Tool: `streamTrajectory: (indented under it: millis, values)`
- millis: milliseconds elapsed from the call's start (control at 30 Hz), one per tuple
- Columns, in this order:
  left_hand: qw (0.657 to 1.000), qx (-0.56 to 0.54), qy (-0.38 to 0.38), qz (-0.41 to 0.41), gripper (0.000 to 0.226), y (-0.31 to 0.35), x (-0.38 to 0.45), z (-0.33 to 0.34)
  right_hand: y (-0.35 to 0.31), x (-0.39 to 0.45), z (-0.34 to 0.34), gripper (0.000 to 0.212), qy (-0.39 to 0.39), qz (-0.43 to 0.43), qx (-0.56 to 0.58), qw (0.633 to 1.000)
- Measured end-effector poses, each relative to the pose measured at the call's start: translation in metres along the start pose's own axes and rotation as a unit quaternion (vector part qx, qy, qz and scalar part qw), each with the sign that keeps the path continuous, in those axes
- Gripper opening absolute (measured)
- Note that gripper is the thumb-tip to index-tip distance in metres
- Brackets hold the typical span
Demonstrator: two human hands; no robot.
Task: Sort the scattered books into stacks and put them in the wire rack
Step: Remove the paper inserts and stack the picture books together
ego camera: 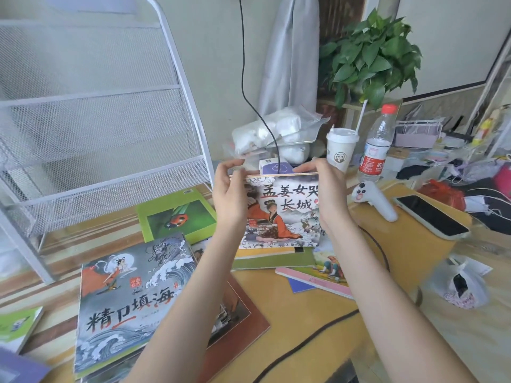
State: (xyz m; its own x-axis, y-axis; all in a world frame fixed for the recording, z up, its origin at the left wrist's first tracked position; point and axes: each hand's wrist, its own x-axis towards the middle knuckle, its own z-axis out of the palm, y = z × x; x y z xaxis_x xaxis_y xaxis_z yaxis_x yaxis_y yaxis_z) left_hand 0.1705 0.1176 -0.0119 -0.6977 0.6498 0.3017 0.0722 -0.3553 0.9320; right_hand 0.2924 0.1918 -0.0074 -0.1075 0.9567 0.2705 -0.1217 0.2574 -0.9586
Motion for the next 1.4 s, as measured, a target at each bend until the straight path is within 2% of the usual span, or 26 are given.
streamTrajectory:
  millis: [67, 167, 267, 333, 433, 533, 567, 600, 700, 800, 1000, 1067, 1133, 1200, 1267, 1300, 1400]
  values:
    - [0.999, 0.017, -0.040, -0.033, 0.012, -0.006, -0.005, -0.006, 0.007, 0.000, 0.000, 0.050, 0.018, -0.001, 0.024, 1.000]
    - [0.993, 0.033, -0.098, -0.057, 0.011, -0.008, -0.012, -0.012, 0.015, -0.004, 0.002, 0.060, -0.018, -0.010, 0.028, 0.999]
    - [0.996, 0.034, -0.085, -0.022, 0.014, -0.006, -0.011, -0.010, 0.010, -0.001, 0.001, 0.041, 0.008, -0.012, 0.019, 1.000]
    - [0.997, 0.020, -0.076, -0.018, 0.016, -0.007, -0.014, -0.006, 0.006, 0.001, -0.001, 0.035, 0.022, -0.011, 0.030, 0.999]
    - [0.997, 0.022, -0.077, -0.020, 0.025, -0.015, -0.022, -0.007, 0.011, -0.001, -0.006, 0.039, 0.013, 0.005, 0.034, 0.999]
    - [0.992, 0.061, -0.106, 0.026, 0.009, -0.029, -0.026, -0.011, 0.021, -0.009, -0.015, 0.057, 0.005, 0.073, 0.069, 0.995]
    - [0.990, 0.079, -0.110, 0.038, 0.006, -0.034, -0.026, -0.012, 0.026, -0.010, -0.019, 0.059, -0.009, 0.079, 0.087, 0.993]
    - [0.988, 0.096, -0.113, 0.050, 0.014, -0.038, -0.025, -0.012, 0.032, -0.011, -0.024, 0.059, -0.027, 0.084, 0.098, 0.991]
    - [0.986, 0.125, -0.097, 0.054, 0.028, -0.053, -0.025, -0.012, 0.041, -0.021, -0.030, 0.044, -0.064, 0.094, 0.035, 0.993]
    - [0.975, 0.201, -0.075, 0.060, 0.031, -0.062, -0.030, -0.009, 0.058, -0.026, -0.033, 0.061, -0.065, 0.128, -0.028, 0.989]
    - [0.962, 0.250, -0.047, 0.100, 0.032, -0.041, -0.036, -0.009, 0.043, -0.033, -0.032, 0.054, -0.065, 0.106, -0.027, 0.992]
    - [0.954, 0.266, -0.030, 0.132, 0.033, -0.021, -0.038, -0.017, 0.029, -0.038, -0.026, 0.031, -0.079, 0.076, -0.014, 0.994]
    - [0.946, 0.291, -0.013, 0.145, 0.035, 0.003, -0.038, -0.032, 0.017, -0.040, -0.015, 0.026, -0.111, 0.049, -0.028, 0.992]
    - [0.944, 0.311, 0.000, 0.109, 0.035, 0.024, -0.032, -0.054, 0.007, -0.042, 0.004, 0.042, -0.156, 0.028, -0.076, 0.984]
    - [0.939, 0.340, 0.015, 0.043, 0.038, 0.040, -0.024, -0.082, 0.001, -0.046, 0.028, 0.083, -0.200, 0.026, -0.109, 0.973]
    - [0.933, 0.359, 0.024, 0.018, 0.041, 0.045, -0.021, -0.096, -0.001, -0.051, 0.040, 0.092, -0.217, 0.036, -0.114, 0.969]
    - [0.909, 0.415, 0.047, -0.017, 0.046, 0.052, -0.025, -0.136, 0.005, -0.068, 0.074, 0.087, -0.252, 0.055, -0.127, 0.958]
